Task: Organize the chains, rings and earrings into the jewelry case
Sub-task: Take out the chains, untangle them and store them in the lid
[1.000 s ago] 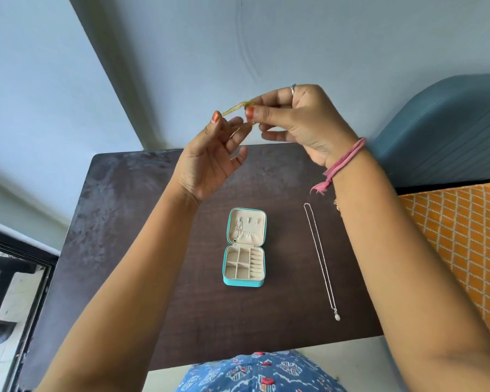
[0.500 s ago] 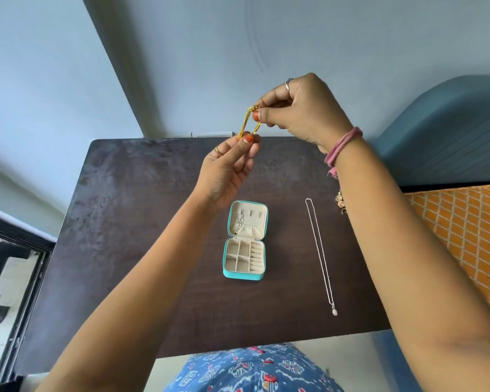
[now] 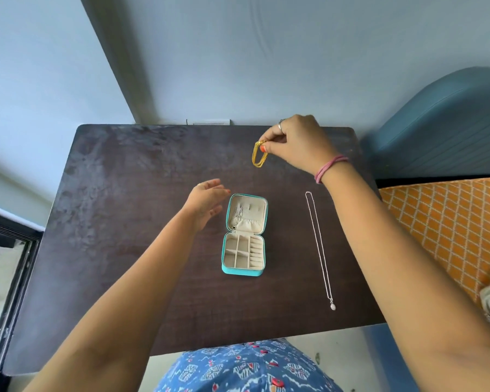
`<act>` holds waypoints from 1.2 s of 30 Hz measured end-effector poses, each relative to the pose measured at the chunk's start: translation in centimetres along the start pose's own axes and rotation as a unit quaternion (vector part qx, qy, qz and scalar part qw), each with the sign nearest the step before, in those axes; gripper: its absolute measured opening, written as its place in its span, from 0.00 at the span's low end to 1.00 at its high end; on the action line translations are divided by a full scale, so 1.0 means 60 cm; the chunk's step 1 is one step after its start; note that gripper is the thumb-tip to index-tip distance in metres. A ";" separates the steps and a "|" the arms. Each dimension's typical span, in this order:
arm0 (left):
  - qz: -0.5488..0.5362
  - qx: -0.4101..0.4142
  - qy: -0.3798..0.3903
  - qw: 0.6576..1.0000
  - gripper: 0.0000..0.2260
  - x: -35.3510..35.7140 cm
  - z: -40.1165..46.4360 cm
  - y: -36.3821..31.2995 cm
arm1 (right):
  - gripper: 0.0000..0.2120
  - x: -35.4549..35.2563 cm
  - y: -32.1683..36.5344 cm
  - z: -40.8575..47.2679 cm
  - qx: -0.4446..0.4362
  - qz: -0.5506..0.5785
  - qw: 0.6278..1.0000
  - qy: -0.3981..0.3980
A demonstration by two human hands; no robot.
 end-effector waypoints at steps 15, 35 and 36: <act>0.091 -0.003 0.055 0.994 0.25 -0.016 0.074 0.126 | 0.09 0.188 -0.037 -0.071 0.029 -0.079 0.991 0.108; -0.026 0.030 0.145 0.989 0.17 -0.023 0.042 0.145 | 0.07 0.267 -0.049 -0.105 -0.010 -0.239 0.971 -0.010; -0.027 0.029 0.144 0.989 0.17 -0.023 0.041 0.144 | 0.07 0.269 -0.050 -0.105 -0.023 -0.249 0.968 -0.019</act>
Point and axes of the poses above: each hand's wrist, its own z-axis towards the middle knuckle, its own x-axis out of the palm, y = z × x, the point moved 6 cm from there along z, towards the middle knuckle, and after that the axes turned 7 degrees about -x, right-handed, at the moved point
